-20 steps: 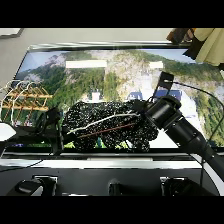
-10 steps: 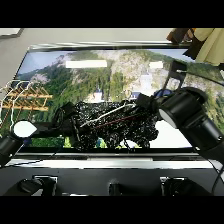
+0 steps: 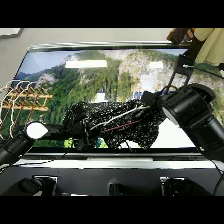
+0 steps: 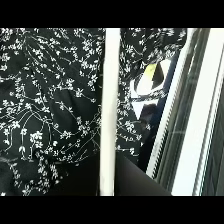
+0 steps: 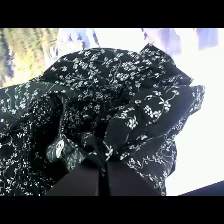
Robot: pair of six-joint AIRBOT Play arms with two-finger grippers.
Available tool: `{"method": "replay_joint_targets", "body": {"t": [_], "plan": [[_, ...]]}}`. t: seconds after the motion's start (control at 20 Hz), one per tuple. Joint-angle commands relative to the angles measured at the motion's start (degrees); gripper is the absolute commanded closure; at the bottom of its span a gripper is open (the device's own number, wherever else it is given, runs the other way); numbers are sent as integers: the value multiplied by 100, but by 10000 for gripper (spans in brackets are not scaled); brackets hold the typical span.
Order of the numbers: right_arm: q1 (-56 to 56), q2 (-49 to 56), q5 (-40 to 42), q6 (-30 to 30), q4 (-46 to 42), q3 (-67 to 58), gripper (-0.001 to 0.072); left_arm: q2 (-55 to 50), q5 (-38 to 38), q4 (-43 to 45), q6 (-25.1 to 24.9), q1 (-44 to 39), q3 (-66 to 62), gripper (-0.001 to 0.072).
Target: Fold the clothes and pants, and hang the long-sleeved shirts on hangers.
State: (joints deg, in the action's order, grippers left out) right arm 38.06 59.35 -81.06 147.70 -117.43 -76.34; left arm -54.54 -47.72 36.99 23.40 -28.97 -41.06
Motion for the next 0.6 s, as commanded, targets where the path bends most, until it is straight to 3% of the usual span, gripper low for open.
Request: {"method": "replay_joint_targets", "body": {"t": [0.0,0.55], "plan": [[7,7,83,-155,251,-7,680,-70,251,-170,-48,-109,-4,680],[7,4,267,-577,699,-9,680,-549,579,-857,-264,-356,-7,679]]}}
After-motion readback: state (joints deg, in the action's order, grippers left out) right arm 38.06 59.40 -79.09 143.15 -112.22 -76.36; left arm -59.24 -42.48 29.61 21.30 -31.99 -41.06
